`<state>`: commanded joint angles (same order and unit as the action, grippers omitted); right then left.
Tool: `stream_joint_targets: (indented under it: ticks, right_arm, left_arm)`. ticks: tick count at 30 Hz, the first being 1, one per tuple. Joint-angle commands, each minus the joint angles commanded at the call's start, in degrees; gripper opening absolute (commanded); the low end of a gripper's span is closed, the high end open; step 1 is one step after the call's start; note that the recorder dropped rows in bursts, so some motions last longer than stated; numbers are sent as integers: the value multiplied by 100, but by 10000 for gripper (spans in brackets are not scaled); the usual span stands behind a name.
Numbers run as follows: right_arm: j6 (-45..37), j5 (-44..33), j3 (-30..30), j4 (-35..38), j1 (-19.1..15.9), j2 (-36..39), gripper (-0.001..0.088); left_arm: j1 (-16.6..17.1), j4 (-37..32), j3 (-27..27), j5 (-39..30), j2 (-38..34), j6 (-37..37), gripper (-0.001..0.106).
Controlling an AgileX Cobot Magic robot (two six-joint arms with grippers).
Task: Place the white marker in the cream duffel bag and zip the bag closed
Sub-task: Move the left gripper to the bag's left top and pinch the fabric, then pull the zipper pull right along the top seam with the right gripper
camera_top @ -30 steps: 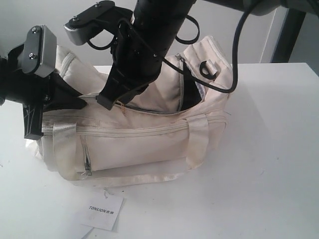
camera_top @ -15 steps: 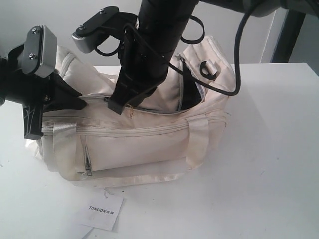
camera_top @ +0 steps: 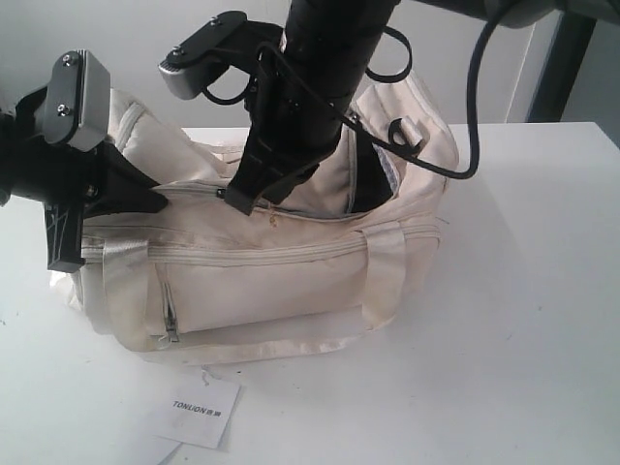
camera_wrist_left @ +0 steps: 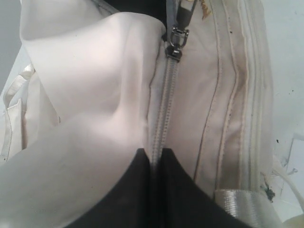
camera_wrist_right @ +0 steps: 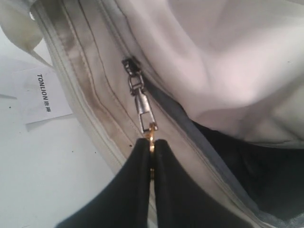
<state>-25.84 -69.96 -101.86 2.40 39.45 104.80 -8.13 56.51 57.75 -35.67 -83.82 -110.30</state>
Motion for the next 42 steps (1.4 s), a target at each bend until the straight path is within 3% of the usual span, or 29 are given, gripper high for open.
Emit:
stream_joint_targets:
  ticks: [42]
  right_arm:
    - [0,0,22,53,-878,-41,0]
  left_arm:
    - [0,0,0,33,0,39,0]
